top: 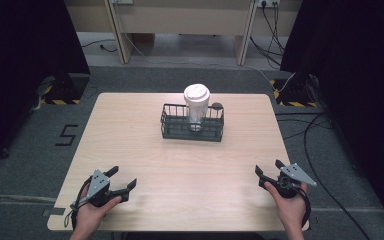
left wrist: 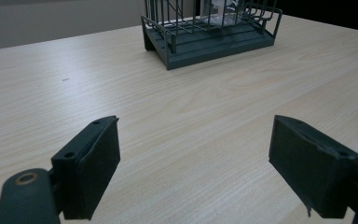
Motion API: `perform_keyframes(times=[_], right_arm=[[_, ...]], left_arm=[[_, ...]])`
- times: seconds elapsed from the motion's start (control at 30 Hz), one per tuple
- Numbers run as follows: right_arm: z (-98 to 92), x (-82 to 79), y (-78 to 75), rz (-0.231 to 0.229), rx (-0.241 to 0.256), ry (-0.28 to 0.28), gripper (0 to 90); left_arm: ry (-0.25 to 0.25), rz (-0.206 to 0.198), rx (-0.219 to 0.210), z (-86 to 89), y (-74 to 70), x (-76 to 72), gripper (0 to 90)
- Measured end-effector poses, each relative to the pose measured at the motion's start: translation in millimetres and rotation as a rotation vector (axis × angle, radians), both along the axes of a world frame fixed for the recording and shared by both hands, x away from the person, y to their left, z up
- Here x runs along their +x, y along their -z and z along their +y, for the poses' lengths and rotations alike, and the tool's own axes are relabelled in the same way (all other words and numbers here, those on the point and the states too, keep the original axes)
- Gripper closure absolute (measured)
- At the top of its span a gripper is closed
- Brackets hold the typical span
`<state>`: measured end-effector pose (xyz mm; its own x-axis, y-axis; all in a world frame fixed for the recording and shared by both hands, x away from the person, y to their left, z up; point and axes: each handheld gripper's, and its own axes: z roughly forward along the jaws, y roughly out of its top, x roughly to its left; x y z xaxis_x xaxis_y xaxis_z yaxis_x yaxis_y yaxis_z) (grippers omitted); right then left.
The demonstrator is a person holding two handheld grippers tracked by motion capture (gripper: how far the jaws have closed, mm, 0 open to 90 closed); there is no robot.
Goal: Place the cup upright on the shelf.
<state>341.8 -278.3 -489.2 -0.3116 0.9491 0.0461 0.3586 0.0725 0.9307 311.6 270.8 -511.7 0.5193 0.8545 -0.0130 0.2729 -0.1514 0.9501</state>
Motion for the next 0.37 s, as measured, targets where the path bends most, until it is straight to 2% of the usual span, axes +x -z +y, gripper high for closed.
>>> perform_keyframes(times=[0.37], right_arm=[[-0.7,-3.1,2.3,-0.015,0.001,0.012,18.0]], left_arm=[[0.003,-0.004,0.001,-0.5,-0.7,0.2,15.7]])
